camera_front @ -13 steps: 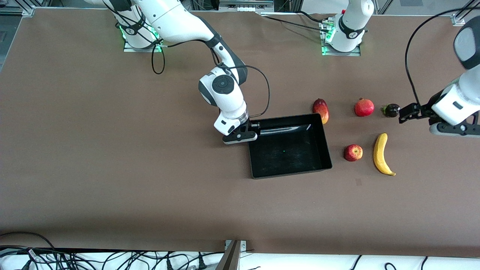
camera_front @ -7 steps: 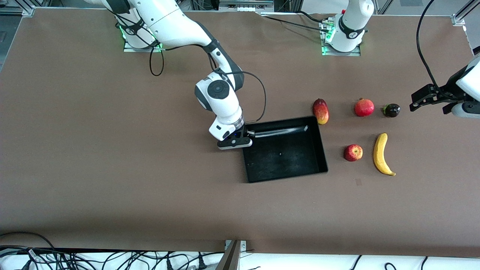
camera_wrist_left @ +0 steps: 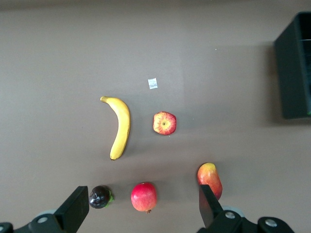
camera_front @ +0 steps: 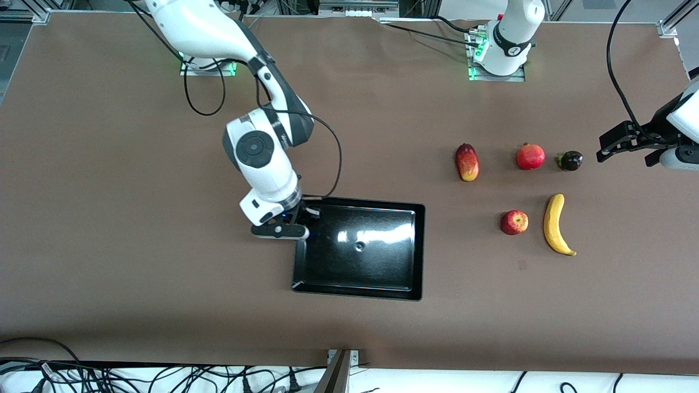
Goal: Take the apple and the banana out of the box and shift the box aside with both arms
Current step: 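Drag the black tray across the table with the right gripper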
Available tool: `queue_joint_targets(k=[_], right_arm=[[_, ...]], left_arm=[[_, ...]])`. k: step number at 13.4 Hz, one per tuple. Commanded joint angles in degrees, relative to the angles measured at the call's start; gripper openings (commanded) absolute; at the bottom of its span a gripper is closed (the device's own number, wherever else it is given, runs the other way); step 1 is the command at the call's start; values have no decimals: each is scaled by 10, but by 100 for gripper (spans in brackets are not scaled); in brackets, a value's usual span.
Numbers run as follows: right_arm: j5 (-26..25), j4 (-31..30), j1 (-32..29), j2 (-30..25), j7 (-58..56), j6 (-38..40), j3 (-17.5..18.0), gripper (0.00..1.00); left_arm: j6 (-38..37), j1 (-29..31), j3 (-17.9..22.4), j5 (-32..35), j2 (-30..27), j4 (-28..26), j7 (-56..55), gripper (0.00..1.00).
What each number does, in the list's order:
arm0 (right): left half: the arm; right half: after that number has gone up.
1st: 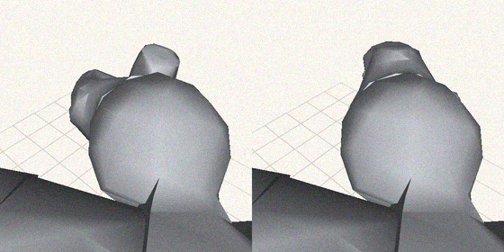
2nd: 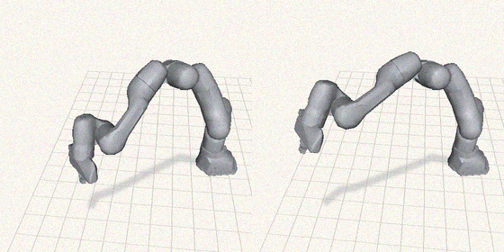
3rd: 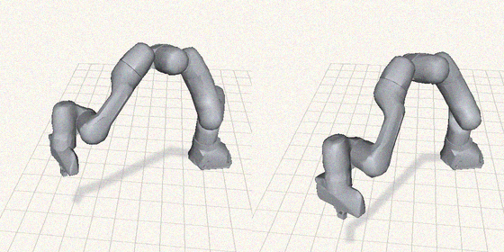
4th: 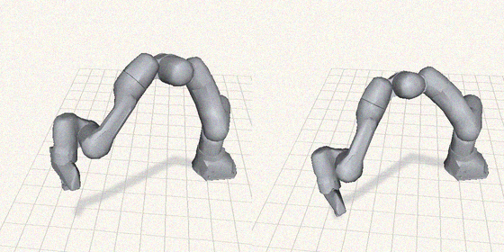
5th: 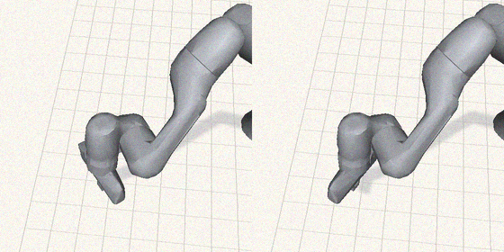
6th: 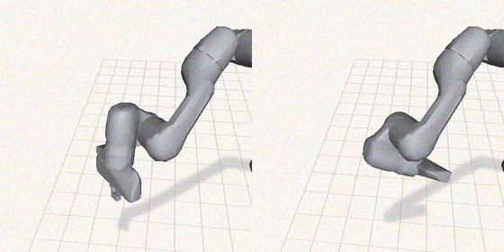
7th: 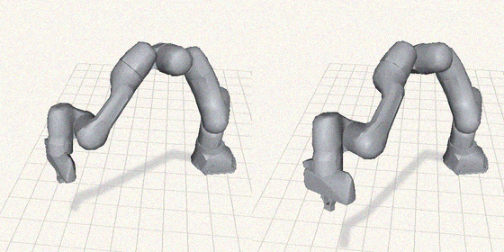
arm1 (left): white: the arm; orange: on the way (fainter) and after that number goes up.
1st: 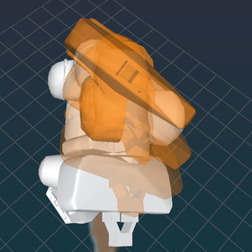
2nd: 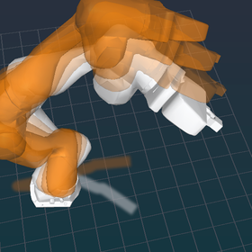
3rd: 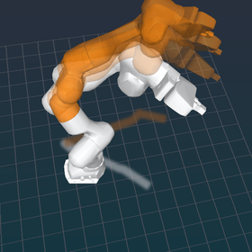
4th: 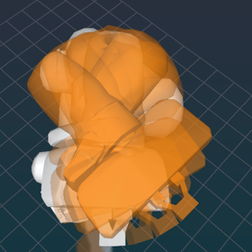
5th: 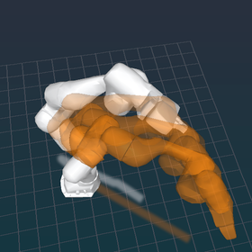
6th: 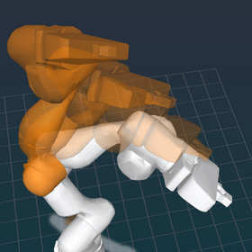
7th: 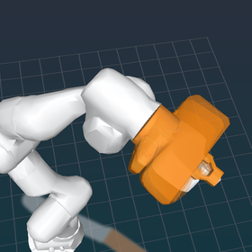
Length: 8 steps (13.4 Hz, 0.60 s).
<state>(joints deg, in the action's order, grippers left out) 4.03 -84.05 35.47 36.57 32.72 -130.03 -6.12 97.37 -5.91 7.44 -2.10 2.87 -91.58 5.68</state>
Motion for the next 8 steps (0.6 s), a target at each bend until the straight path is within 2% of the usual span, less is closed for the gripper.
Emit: queue_joint_targets(k=[1,2,4,6,8], right_arm=[[1,-140,-15,-105,-67,-25,-18,0],[2,-201,-25,-146,-111,-52,-36,0],[4,-272,-48,-205,-198,-52,-68,0],[4,-312,-51,-237,-270,-44,-118,0],[5,-342,-51,-247,-344,-51,-168,0]], left_arm=[[-14,-9,11,-7,8,15,0,100],[-14,-10,11,-6,8,15,0,100],[-15,-9,11,-5,8,15,0,100],[-19,-9,11,-5,8,15,0,100],[-18,-9,11,-5,8,15,0,100]])
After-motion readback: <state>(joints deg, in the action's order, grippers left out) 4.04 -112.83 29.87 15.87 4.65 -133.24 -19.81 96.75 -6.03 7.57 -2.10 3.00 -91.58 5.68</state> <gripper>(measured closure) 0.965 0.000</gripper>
